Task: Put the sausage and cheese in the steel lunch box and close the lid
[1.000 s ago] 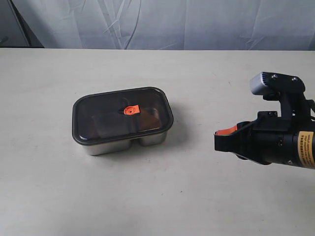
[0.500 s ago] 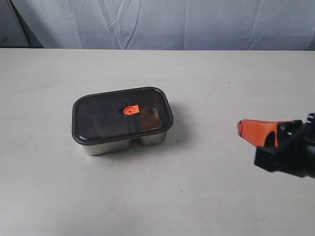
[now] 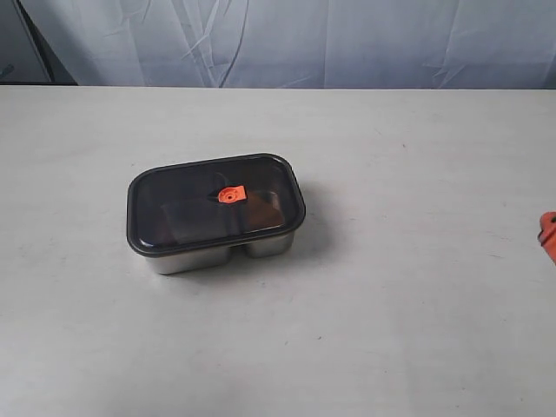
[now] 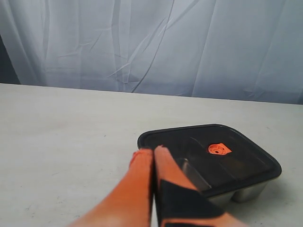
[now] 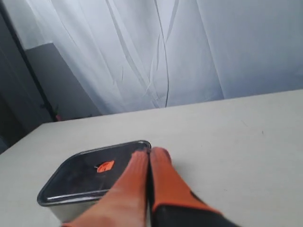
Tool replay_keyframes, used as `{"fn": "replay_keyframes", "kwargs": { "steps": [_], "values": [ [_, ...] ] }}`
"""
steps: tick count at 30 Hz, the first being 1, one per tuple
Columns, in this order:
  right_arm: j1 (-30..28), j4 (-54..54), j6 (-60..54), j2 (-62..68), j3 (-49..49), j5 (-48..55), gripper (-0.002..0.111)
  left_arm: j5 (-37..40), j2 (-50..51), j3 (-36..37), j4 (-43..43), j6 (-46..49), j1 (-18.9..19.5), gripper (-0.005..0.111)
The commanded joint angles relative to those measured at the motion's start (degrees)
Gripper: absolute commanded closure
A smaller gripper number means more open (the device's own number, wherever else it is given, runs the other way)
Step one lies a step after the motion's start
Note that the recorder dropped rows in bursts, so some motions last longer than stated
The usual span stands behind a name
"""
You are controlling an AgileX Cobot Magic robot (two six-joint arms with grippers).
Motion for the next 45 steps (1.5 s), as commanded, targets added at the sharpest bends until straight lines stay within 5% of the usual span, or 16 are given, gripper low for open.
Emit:
{"fn": "replay_keyframes", "kwargs": {
  "steps": [1, 13, 16, 18, 20, 23, 38, 45],
  "values": [
    [-2.02, 0.65, 0.33, -3.01, 0.16, -0.47, 0.109, -0.26, -0.3, 0.3, 0.21, -0.07, -0.1, 0.107],
    [-2.02, -1.38, 2.57, -3.04, -3.46, 5.64, 0.109, -0.27, -0.3, 0.3, 0.21, 0.14, -0.1, 0.107],
    [-2.02, 5.09, 1.96, -3.04, -4.7, 6.86, 0.109, -0.27, -0.3, 0.3, 0.21, 0.14, -0.1, 0.107],
    [-2.02, 23.52, -15.81, -3.04, -4.86, 7.04, 0.109, -0.27, -0.3, 0.3, 0.21, 0.14, -0.1, 0.107],
    [-2.02, 50.04, -45.83, -3.04, -4.86, 3.86, 0.109, -0.27, -0.3, 0.3, 0.21, 0.14, -0.1, 0.107],
    [-2.02, 64.6, -66.12, -3.04, -4.76, -2.42, 0.109, -0.27, -0.3, 0.3, 0.21, 0.14, -0.1, 0.107],
    [-1.91, 71.74, -73.96, -3.14, 3.43, -2.19, 0.109, -0.27, -0.3, 0.3, 0.21, 0.14, -0.1, 0.107],
    [-2.03, 103.64, -100.86, -3.27, 3.43, 17.97, 0.109, -0.27, -0.3, 0.3, 0.21, 0.14, -0.1, 0.107]
  ]
}}
